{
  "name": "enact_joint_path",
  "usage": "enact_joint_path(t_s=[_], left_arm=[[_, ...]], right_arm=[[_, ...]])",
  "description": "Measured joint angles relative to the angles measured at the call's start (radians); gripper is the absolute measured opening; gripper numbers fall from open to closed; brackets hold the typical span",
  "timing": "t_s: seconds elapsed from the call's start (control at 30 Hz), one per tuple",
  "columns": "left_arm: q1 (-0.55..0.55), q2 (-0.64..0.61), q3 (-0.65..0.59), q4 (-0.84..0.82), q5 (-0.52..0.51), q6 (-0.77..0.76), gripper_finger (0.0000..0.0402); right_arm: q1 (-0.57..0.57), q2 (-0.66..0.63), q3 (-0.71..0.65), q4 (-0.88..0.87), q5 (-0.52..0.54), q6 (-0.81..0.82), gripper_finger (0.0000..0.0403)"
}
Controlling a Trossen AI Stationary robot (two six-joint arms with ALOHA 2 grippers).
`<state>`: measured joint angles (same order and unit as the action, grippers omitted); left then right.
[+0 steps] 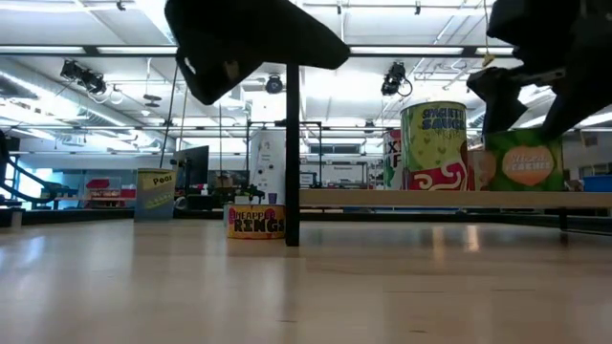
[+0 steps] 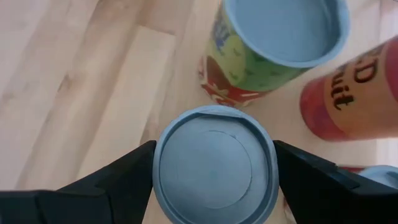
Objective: Pick and place cans onto a shelf
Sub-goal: Put the orange can on the shelf aligned with the red can, then put the yellow can on the shelf aligned with the light red can
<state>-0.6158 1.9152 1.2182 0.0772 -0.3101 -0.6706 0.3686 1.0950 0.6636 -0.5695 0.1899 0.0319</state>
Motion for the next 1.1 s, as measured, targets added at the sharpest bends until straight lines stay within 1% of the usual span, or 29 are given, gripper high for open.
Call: enact_joint_path(t_s=[0.13,0.27,0.53,0.63,0.77,0.87,0.97,1.03,1.1], left_arm=[[-0.018,0.0,0.0,0.001,-0.011,-0.001,0.0162],[-0.035,0.0,0.0,0.001,-0.047,-0.001,0.0162],[-0.025,-0.007,0.0,-0.015,-0.054,0.001,0.0162],[-0.002,-0.075,-0.001,-0.138,-0.045,-0.012,0.0162],[0.004,-0.205,0.0,-0.359,-0.083,-0.031,0.0162],[0.0,-0.284,0.0,-0.549,-0.159,-0.054,0.0162],[0.01,-0.317,0.001,-0.721,-0.25,-0.103,0.0162],[0.039,-0.318,-0.001,-0.787,-0.272,-0.134,0.0165],[0.074,-0.318,-0.018,-0.775,-0.253,-0.133,0.0173]], right_arm=[[-0.005,0.0,0.0,-0.004,0.028,0.019,0.0327],[-0.005,0.0,0.0,-0.009,0.034,0.017,0.0341],[-0.005,0.0,0.006,-0.007,0.036,0.012,0.0347],[-0.003,-0.001,0.045,-0.016,0.035,0.009,0.0348],[0.024,-0.007,0.139,-0.072,0.048,0.033,0.0348],[0.063,-0.012,0.21,-0.138,0.075,0.07,0.0348],[0.118,-0.018,0.257,-0.172,0.105,0.098,0.0348],[0.159,-0.021,0.275,-0.176,0.132,0.128,0.0348],[0.201,-0.026,0.286,-0.187,0.149,0.172,0.0348]])
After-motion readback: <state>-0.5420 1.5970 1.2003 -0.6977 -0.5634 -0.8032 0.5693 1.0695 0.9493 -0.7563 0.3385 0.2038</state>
